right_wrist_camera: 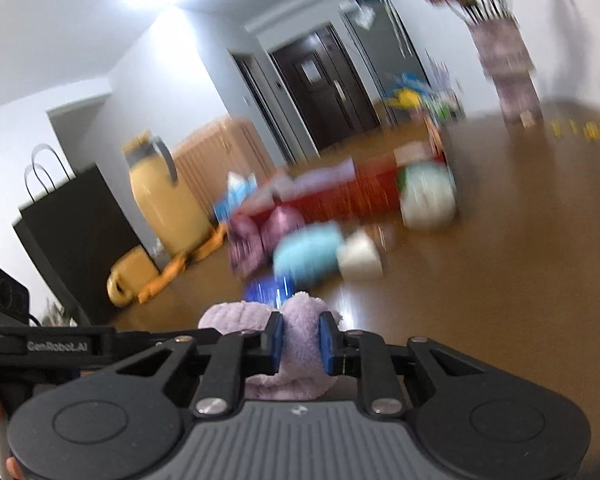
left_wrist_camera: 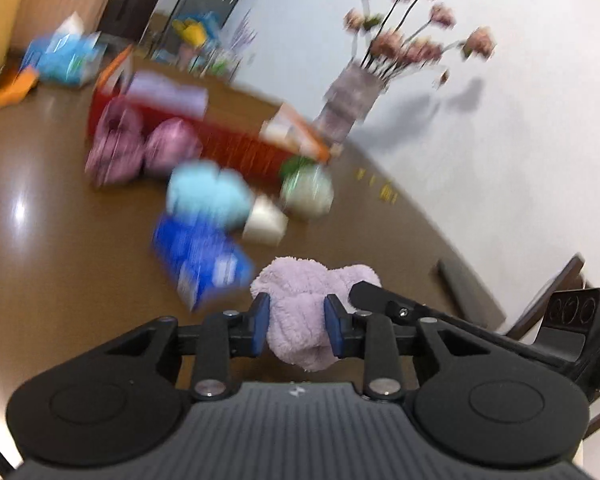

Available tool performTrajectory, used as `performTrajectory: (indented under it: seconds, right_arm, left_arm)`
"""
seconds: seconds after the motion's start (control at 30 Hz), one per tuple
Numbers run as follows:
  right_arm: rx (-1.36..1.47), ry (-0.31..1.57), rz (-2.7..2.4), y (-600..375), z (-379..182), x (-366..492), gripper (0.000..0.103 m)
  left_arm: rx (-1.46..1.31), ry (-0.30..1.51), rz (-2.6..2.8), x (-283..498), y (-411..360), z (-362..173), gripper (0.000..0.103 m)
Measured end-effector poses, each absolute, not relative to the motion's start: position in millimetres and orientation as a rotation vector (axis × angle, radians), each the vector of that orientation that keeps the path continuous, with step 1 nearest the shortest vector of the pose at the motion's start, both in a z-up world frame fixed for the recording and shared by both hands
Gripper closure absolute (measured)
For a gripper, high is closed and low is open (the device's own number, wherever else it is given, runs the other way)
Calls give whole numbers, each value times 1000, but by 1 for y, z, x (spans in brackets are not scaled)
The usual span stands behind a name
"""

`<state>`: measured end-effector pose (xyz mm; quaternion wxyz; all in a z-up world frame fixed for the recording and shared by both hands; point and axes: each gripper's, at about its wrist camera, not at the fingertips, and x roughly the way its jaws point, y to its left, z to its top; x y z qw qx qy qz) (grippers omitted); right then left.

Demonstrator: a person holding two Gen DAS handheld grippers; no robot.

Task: Organize soft objects
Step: 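Carry the pink knit hat into the box and open the right gripper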

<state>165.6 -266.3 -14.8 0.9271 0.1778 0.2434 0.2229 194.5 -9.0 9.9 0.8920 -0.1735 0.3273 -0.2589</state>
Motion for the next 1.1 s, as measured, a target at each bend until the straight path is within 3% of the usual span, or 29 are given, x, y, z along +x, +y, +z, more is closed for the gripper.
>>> performTrajectory:
  seconds: [0.3,0.43,0.57,0.73,0.83,0.87,0.93,0.97,1.1]
  right_arm:
    - [262,418,488,-237,87,359,85]
    - [223,522,441,-198,74,463,85]
    - [223,647,415,-158,38,536,85]
    - [104,809,389,-116,4,575,79]
    - [118,835,402,-117,6,578,75]
    - [128,825,393,-120,8,578,72]
    - [156,823,376,-130,13,574,52]
    - [173,820,377,-137,17,571,49]
    - [187,761,370,-167,49,546,44]
  left_arm:
    - [-256,529,-465,375,6,92,73]
    - [-287,712,-353,479,28,72,74]
    - [-177,766,-211,536,36,40,78]
    - [-110,787,-131,553,37,14,76]
    - [-146,754,-138,547,45,15,66]
    - [-143,747,-122,544,47,19,61]
    - [-132,733,-132,534,51,28,58]
    - [-122,721,-130,528,52,35,54]
    - [-100,665,-120,500,52,71,46]
